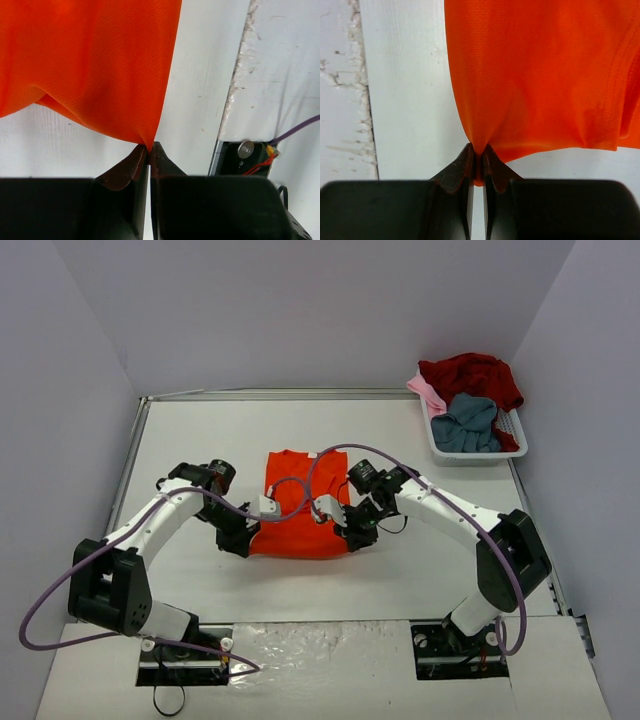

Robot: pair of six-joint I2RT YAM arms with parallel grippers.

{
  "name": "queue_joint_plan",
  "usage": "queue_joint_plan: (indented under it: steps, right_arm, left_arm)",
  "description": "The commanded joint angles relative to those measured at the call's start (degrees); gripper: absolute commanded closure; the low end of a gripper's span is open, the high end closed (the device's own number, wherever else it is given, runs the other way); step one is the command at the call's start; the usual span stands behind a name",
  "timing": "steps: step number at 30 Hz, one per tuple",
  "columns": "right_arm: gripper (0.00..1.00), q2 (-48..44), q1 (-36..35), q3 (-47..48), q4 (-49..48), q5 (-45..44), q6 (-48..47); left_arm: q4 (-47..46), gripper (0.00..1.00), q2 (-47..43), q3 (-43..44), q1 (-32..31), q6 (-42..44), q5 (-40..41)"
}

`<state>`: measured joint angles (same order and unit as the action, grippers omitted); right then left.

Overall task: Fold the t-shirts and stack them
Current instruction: Fold the long partially folded tshirt into a neat square

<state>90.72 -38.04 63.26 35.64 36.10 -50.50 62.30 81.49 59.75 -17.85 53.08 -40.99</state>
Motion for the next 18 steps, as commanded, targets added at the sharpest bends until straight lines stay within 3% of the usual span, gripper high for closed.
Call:
queue_joint_plan:
  steps: [1, 18]
  right_arm:
    - [1.00, -2.2, -1.0, 1.8, 8.0, 2.0, -1.5]
    - [1.00, -1.1, -1.9, 6.4, 18.4, 5.4, -5.3]
  left_arm:
    - [8.8, 0.98, -2.7, 5.0, -1.0, 4.7, -3.3]
    - [22.1, 0.98, -0.9, 9.3, -3.8, 11.9, -6.4]
